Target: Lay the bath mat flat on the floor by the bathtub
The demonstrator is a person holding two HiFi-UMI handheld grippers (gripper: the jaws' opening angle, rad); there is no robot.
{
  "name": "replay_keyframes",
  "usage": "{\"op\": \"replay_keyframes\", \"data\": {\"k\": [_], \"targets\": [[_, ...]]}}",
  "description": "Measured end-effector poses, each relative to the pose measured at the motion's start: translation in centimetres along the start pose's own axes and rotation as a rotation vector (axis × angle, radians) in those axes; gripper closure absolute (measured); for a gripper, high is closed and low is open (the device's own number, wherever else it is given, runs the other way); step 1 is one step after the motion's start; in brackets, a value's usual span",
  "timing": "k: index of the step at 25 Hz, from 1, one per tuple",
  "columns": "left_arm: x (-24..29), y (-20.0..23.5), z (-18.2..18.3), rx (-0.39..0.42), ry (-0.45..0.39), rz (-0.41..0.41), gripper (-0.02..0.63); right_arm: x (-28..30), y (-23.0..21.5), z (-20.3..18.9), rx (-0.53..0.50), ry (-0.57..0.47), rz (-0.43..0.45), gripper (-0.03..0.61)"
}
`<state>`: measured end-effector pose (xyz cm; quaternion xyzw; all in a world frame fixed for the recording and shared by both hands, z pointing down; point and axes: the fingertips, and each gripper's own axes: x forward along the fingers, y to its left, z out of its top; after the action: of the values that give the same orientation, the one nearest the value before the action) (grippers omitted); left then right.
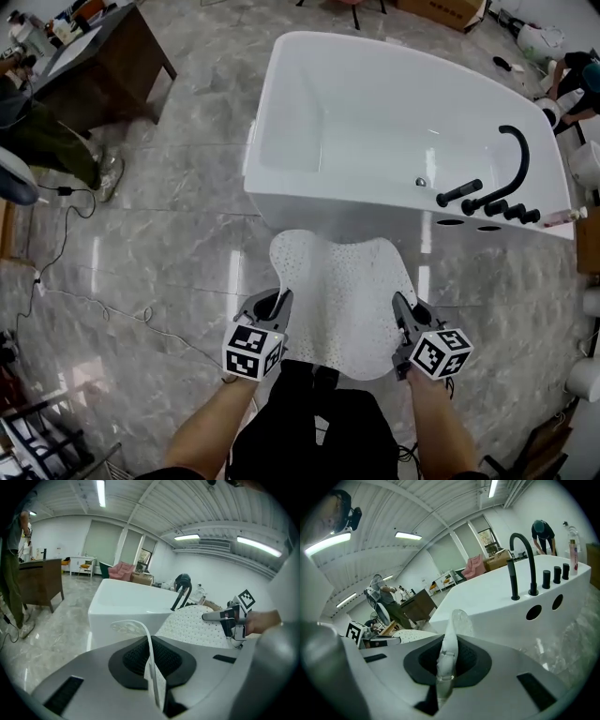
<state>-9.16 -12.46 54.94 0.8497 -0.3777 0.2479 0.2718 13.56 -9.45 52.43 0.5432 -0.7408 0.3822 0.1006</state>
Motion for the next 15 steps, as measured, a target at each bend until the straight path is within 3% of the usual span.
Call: {"op": "replay_keyframes", "data": {"k": [6,15], "targets": [[5.2,2.5,-4.7,0.023,0.017,0.017,0.594,4.9,-4.0,-3.3,0.001,0.000,-0.016,0.551],[13.8,5.2,-9.9,0.032,-0.024,0.053,0.594,11.6,-9.8,-9.5,-0.023,0.033,0.006,0.549]]}}
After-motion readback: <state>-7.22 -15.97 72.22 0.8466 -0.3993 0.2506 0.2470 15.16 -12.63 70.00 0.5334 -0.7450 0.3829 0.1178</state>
